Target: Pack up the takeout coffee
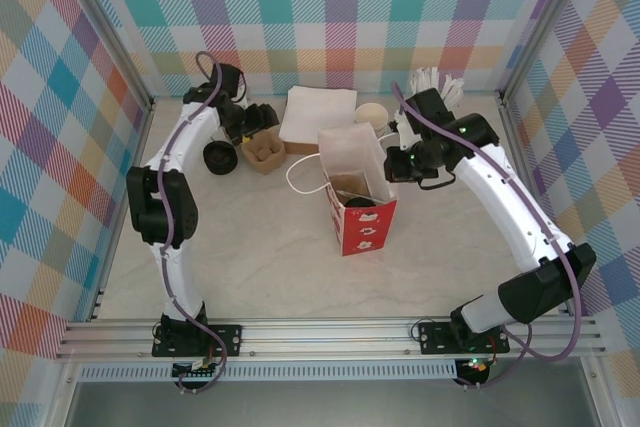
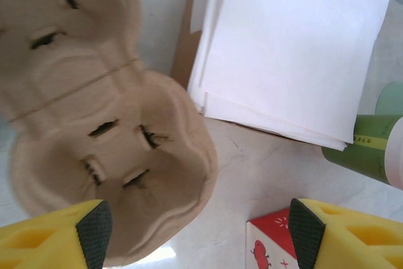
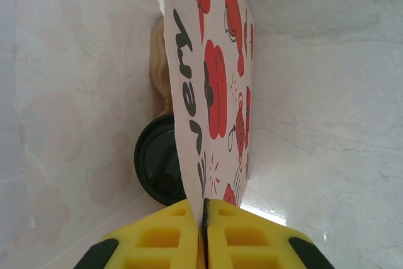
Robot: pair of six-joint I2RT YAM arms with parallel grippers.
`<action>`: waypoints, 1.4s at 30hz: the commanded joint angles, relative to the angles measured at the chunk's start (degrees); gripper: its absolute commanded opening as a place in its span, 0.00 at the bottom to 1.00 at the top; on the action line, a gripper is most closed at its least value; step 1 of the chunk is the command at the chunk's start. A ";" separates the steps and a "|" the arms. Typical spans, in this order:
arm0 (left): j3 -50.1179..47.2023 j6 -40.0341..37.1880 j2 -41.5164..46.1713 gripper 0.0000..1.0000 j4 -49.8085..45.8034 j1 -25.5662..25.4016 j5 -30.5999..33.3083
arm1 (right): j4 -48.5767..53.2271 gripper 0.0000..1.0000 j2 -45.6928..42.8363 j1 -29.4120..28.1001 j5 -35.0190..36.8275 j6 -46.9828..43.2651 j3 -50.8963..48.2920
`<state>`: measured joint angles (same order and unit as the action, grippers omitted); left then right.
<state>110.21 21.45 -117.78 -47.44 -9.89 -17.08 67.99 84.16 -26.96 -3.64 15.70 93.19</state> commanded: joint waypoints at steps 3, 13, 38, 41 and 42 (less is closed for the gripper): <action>5.52 0.51 -4.47 0.75 -3.24 -2.22 0.10 | 0.32 0.19 -1.20 0.15 -1.13 0.02 -1.69; 17.25 0.54 -12.95 0.65 -4.94 -3.19 0.41 | -1.70 0.63 -6.28 0.57 2.16 -0.92 -2.59; 35.42 0.04 -27.98 0.62 -8.91 -5.60 5.87 | -5.50 0.82 -12.00 0.68 11.99 -2.80 -6.97; 35.42 -0.03 -28.35 0.62 -9.65 -5.58 7.22 | -5.56 0.82 -11.85 0.69 11.99 -2.70 -7.04; 35.36 -0.09 -28.47 0.62 -9.98 -5.58 7.56 | -5.56 0.82 -11.83 0.66 12.07 -2.70 -7.05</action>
<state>144.29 21.63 -144.20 -54.78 -15.16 -12.34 63.02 71.94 -26.59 8.38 14.09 86.76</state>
